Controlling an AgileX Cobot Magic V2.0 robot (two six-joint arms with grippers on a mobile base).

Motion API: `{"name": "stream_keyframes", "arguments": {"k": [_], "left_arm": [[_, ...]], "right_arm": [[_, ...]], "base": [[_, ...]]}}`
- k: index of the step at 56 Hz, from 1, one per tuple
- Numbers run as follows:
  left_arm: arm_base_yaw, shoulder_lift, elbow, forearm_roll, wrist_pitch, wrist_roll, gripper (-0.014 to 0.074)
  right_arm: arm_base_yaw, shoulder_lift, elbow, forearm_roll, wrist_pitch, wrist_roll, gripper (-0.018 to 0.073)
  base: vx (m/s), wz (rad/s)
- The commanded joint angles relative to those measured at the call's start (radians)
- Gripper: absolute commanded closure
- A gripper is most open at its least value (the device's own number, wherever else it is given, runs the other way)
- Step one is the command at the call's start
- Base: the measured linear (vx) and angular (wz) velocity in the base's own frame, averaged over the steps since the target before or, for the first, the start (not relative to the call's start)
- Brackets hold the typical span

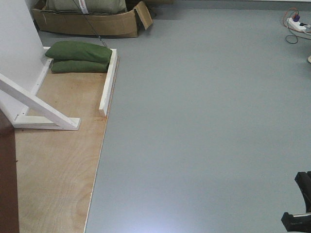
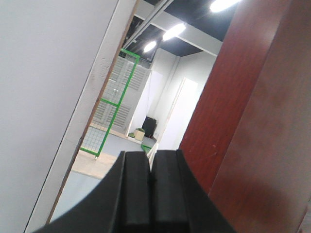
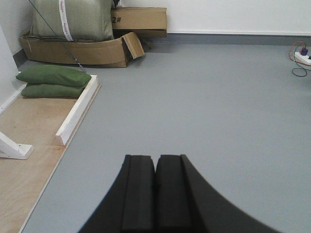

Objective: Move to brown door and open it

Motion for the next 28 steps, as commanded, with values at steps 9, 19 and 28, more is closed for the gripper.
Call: {"name": "stream_keyframes", "arguments": {"k": [9, 19, 28], "left_arm": [[0.021, 0.02, -0.036, 0.029, -0.124, 0.0, 0.0603], [0.021, 0.02, -0.038, 0.068, -0.124, 0.002, 0.0603], [0.021, 0.026, -0.049, 0.094, -0.124, 0.002, 0.0603]], "right_arm": [[0.001, -0.006, 0.004, -0.003, -0.081, -0.008, 0.0559], [0.001, -0.006, 0.004, -0.003, -0.081, -0.008, 0.0559], [0.001, -0.006, 0.004, -0.003, -0.08, -0.008, 0.0559]], "base": [[0.0, 0.0], [0.0, 0.0], [0.0, 0.0]]}}
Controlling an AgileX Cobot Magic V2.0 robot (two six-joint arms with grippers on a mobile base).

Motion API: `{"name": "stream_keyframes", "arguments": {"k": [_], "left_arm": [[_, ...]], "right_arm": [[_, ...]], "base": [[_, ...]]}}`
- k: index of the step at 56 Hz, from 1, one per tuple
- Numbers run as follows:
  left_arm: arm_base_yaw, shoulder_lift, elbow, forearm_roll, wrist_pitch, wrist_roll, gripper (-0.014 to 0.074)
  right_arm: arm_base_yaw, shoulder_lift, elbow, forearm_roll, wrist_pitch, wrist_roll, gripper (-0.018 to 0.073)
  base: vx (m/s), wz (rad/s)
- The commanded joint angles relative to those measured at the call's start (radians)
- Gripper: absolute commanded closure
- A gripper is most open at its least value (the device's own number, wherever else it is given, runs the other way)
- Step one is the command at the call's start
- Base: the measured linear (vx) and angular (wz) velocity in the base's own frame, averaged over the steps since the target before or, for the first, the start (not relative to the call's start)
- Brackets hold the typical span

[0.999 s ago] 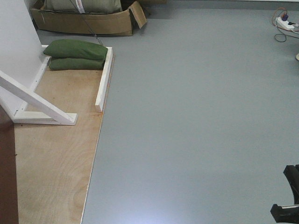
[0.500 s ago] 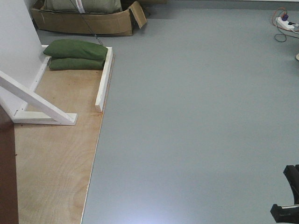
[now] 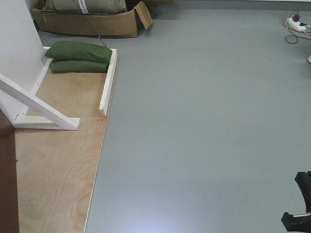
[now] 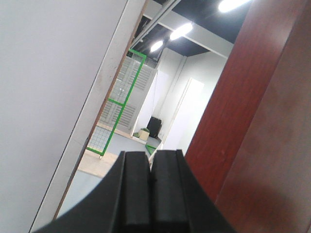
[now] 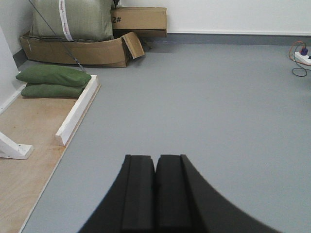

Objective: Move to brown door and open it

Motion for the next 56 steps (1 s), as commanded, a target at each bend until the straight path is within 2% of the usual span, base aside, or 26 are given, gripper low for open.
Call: {"name": "stream_keyframes", "arguments": {"k": [1, 8, 14, 29, 44, 56], "left_arm": [[0.002, 0.026, -0.033, 0.096, -0.124, 0.003, 0.0603], [0.016, 0.049, -0.033, 0.101, -0.124, 0.035, 0.0603], [0.06, 0.064, -0.033, 0.1, -0.124, 0.062, 0.0603], [0.167, 0.063, -0.032, 0.095, -0.124, 0.061, 0.0603], [0.264, 0.107, -0.032, 0.019, -0.124, 0.061, 0.0603], [0.367, 0.156, -0.032, 0.003, -0.124, 0.061, 0.0603]], "right_arm": [[0.001, -0.006, 0.004, -0.003, -0.08, -0.008, 0.0559], [0.001, -0.006, 0.004, -0.003, -0.08, -0.008, 0.0559], [0.001, -0.006, 0.004, -0.003, -0.08, -0.008, 0.0559], [0.001, -0.006, 0.004, -0.003, -0.08, -0.008, 0.0559], [0.001, -0.006, 0.003, -0.003, -0.077, -0.008, 0.0559], [0.001, -0.006, 0.003, -0.003, -0.077, -0.008, 0.0559]], "base": [[0.0, 0.0], [0.0, 0.0], [0.0, 0.0], [0.0, 0.0], [0.0, 0.0], [0.0, 0.0]]}}
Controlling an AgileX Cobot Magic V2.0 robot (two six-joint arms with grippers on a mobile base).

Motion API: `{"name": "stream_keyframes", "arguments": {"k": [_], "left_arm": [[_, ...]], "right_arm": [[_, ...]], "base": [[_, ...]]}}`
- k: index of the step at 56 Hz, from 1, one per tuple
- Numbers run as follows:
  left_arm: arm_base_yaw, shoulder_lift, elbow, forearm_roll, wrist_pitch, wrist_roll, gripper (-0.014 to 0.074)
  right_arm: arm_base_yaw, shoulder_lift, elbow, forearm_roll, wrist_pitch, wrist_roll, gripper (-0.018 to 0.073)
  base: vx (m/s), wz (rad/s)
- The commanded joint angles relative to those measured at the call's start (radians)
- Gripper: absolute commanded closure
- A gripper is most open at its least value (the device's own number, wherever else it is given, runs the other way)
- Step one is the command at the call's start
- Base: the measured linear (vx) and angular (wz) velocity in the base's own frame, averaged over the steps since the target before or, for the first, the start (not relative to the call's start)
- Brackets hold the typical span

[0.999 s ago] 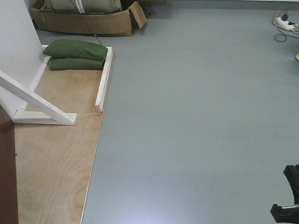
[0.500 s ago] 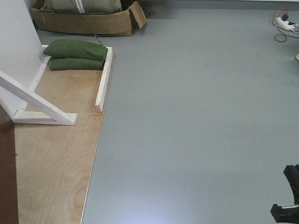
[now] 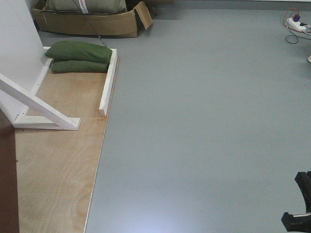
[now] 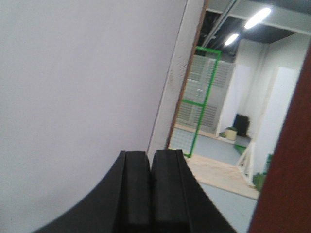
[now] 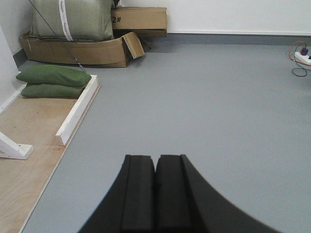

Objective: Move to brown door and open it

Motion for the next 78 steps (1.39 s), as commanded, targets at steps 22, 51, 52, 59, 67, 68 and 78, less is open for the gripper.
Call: {"name": "stream_keyframes", "arguments": {"k": [22, 51, 52, 59, 67, 68, 78], "left_arm": [[0.271, 0.022, -0.029, 0.062, -0.126, 0.002, 0.0603], [0.472, 0.213, -0.242, -0.119, -0.126, 0.019, 0.0603], [0.478, 0.223, -0.252, -0.121, -0.126, 0.029, 0.0603], [0.513, 0.279, -0.291, -0.117, -0.126, 0.054, 0.0603], [0.516, 0.327, -0.33, -0.12, -0.122, 0.054, 0.0603], [0.516, 0.332, -0.333, -0.121, -0.122, 0.054, 0.0603], [0.516, 0.371, -0.369, -0.171, -0.031, 0.051, 0.0603]], "right_arm": [[0.001, -0.006, 0.003, -0.003, -0.077, -0.008, 0.0559], [0.001, -0.006, 0.003, -0.003, -0.077, -0.008, 0.0559], [0.001, -0.006, 0.003, -0.003, -0.077, -0.008, 0.0559], [0.001, -0.006, 0.003, -0.003, -0.077, -0.008, 0.0559], [0.001, -0.006, 0.003, -0.003, -0.077, -0.008, 0.0559], [0.001, -0.006, 0.003, -0.003, -0.078, -0.008, 0.0559], [0.001, -0.006, 0.003, -0.003, -0.081, -0.008, 0.0559]], "base": [[0.0, 0.0], [0.0, 0.0], [0.0, 0.0], [0.0, 0.0], [0.0, 0.0], [0.0, 0.0], [0.0, 0.0]]}}
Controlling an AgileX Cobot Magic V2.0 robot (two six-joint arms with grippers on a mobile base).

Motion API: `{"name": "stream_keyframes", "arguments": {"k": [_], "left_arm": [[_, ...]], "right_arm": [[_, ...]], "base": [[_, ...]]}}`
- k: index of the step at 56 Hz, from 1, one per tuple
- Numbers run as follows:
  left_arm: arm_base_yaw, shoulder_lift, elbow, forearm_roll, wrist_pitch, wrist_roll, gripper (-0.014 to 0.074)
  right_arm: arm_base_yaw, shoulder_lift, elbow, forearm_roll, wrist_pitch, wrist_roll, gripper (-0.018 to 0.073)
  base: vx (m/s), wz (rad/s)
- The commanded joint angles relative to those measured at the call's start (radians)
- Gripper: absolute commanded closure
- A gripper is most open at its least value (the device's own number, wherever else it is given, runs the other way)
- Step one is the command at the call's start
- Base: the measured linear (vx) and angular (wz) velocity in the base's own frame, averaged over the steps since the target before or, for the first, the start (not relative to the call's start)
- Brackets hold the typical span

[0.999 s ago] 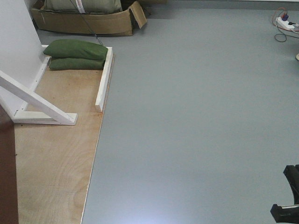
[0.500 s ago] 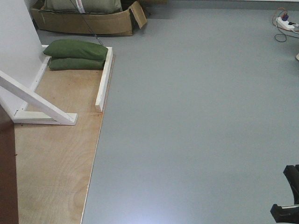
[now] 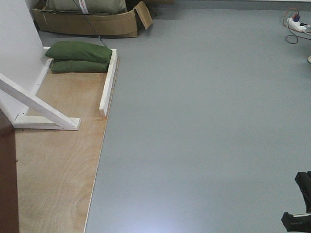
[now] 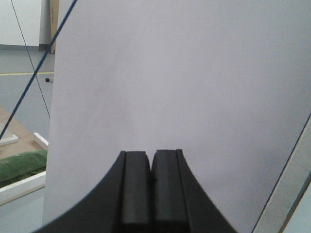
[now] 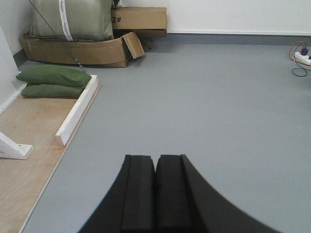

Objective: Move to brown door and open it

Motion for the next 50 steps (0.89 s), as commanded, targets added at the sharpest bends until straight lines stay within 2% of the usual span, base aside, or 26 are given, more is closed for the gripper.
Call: {"name": "stream_keyframes", "arguments": {"k": [1, 32, 50], "left_arm": [[0.001, 0.003, -0.042, 0.034, -0.014, -0.001, 0.0603], [0.001, 0.003, -0.042, -0.14, 0.27, -0.002, 0.0603], [0.0, -0.048, -0.042, -0.14, 0.371, -0.002, 0.0603]], "right_arm": [[0.001, -0.006, 0.003, -0.003, -0.081, -0.008, 0.0559], [0.001, -0.006, 0.003, -0.003, -0.081, -0.008, 0.0559], [0.001, -0.006, 0.003, -0.003, -0.081, -0.008, 0.0559]], "base": [[0.0, 0.0], [0.0, 0.0], [0.0, 0.0]]}}
